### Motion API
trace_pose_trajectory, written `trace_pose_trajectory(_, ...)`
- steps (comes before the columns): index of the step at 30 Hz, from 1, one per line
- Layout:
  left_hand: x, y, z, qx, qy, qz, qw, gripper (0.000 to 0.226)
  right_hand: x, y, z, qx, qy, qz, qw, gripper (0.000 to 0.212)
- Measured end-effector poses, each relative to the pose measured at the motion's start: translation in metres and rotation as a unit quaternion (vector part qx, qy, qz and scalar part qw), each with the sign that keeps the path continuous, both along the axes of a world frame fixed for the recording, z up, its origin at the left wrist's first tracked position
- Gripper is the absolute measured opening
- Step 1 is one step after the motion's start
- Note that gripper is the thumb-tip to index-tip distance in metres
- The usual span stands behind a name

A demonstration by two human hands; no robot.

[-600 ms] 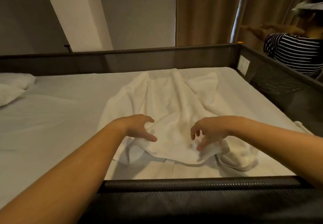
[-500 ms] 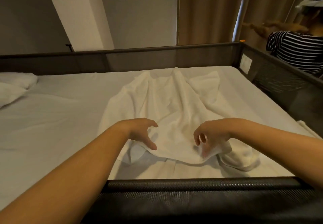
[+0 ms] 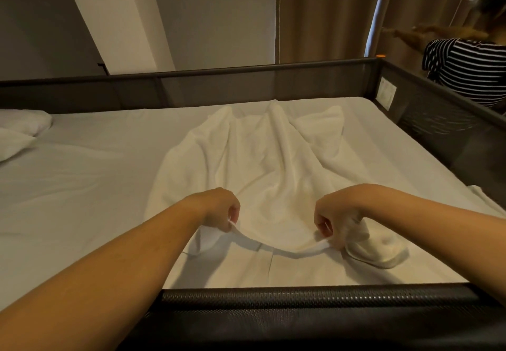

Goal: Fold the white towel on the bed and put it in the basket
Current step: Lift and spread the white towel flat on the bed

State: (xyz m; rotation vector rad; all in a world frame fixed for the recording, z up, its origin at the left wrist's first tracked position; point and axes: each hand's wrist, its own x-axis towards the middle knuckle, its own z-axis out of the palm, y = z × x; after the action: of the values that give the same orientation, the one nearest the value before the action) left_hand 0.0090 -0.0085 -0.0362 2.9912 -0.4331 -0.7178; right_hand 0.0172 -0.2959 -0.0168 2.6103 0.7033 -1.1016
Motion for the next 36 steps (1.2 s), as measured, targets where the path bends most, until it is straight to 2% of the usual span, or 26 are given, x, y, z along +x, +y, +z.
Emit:
trace_pose_trajectory(3, 0.004, 0.003, 0.002, -0.031, -0.012, 0.029, 0.999, 0.012, 0.005, -0.005, 0.002, 0.033, -0.014, -0.014, 0.999, 0.01)
trace_pose_trajectory(8, 0.01, 0.013, 0.015, -0.103, -0.039, 0.075, 0.991, 0.015, 0.023, -0.018, 0.009, 0.154, -0.018, -0.063, 0.986, 0.008)
trace_pose_trajectory(15, 0.02, 0.02, 0.03, -0.234, -0.154, 0.161, 0.946, 0.017, 0.041, -0.024, 0.033, 0.342, -0.083, -0.18, 0.919, 0.007)
trace_pose_trajectory(18, 0.023, 0.017, 0.037, -0.281, -0.158, 0.181, 0.929, 0.026, 0.045, -0.016, 0.042, 0.364, -0.121, -0.166, 0.908, 0.016)
trace_pose_trajectory(21, 0.026, 0.019, 0.051, -0.312, -0.175, 0.179, 0.917, 0.03, 0.047, -0.01, 0.05, 0.361, -0.162, -0.118, 0.911, 0.008)
trace_pose_trajectory(22, 0.027, 0.023, 0.057, -0.315, -0.184, 0.178, 0.914, 0.027, 0.048, -0.009, 0.055, 0.348, -0.18, -0.108, 0.914, 0.012)
trace_pose_trajectory(26, 0.03, 0.049, 0.085, -0.288, -0.231, 0.161, 0.915, 0.014, 0.057, -0.019, 0.078, 0.322, -0.226, -0.119, 0.912, 0.026)
trace_pose_trajectory(29, 0.043, 0.07, 0.119, -0.275, -0.266, 0.144, 0.913, 0.031, 0.065, -0.022, 0.103, 0.326, -0.259, -0.13, 0.9, 0.031)
trace_pose_trajectory(36, 0.089, 0.104, 0.192, -0.341, -0.415, 0.088, 0.839, 0.041, 0.09, 0.001, 0.16, 0.389, -0.34, -0.172, 0.839, 0.015)
